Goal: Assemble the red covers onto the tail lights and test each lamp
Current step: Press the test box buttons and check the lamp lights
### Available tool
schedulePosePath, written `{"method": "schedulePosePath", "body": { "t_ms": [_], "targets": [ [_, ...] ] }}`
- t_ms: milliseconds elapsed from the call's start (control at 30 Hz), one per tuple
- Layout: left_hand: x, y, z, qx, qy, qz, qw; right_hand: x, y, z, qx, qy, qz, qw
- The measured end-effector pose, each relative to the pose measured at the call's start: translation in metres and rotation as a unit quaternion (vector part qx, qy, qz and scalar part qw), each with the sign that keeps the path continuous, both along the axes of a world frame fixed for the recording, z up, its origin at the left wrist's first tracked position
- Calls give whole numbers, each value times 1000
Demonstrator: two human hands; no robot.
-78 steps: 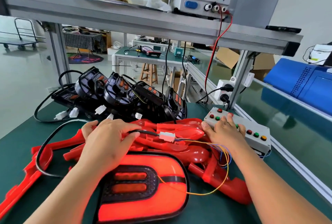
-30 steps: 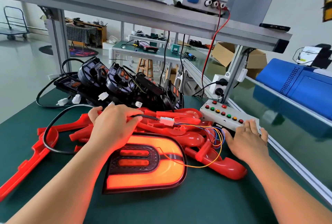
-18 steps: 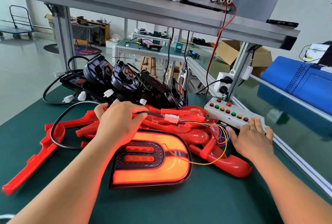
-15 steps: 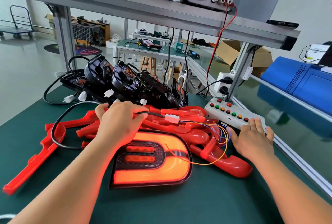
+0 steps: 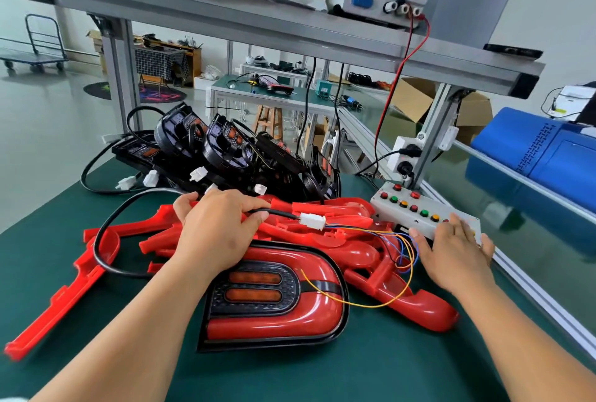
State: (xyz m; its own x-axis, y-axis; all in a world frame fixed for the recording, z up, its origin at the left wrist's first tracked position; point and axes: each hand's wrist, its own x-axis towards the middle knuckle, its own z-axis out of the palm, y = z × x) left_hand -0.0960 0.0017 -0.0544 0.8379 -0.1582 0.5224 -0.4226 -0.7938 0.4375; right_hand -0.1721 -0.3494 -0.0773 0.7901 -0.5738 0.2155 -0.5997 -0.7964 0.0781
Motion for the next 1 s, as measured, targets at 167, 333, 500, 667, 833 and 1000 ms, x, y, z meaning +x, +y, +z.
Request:
{"method": "schedulePosePath", "body": {
  "t_ms": [167, 333, 500, 667, 833, 1000],
  "targets": [
    [0, -1, -1, -6, -13, -5, 1000, 1, 4, 0, -17, -17, 20, 1000],
    [1, -1, -1, -5, -14, -7, 1000, -1, 11, 7, -52, 25, 27, 998],
    [0, 0, 0, -3, -17, -8, 1000, 13, 14, 22, -64, 57, 24, 996],
    [0, 0, 0, 0, -4, -4, 1000, 36, 16, 35, -54, 107, -16, 993],
    [0, 0, -1, -7, 2, -5, 1000, 48, 22, 31, 1, 88, 99, 991],
    [0, -1, -1, -9, 5, -7, 1000, 52, 20, 26, 30, 74, 129, 988]
  ]
}}
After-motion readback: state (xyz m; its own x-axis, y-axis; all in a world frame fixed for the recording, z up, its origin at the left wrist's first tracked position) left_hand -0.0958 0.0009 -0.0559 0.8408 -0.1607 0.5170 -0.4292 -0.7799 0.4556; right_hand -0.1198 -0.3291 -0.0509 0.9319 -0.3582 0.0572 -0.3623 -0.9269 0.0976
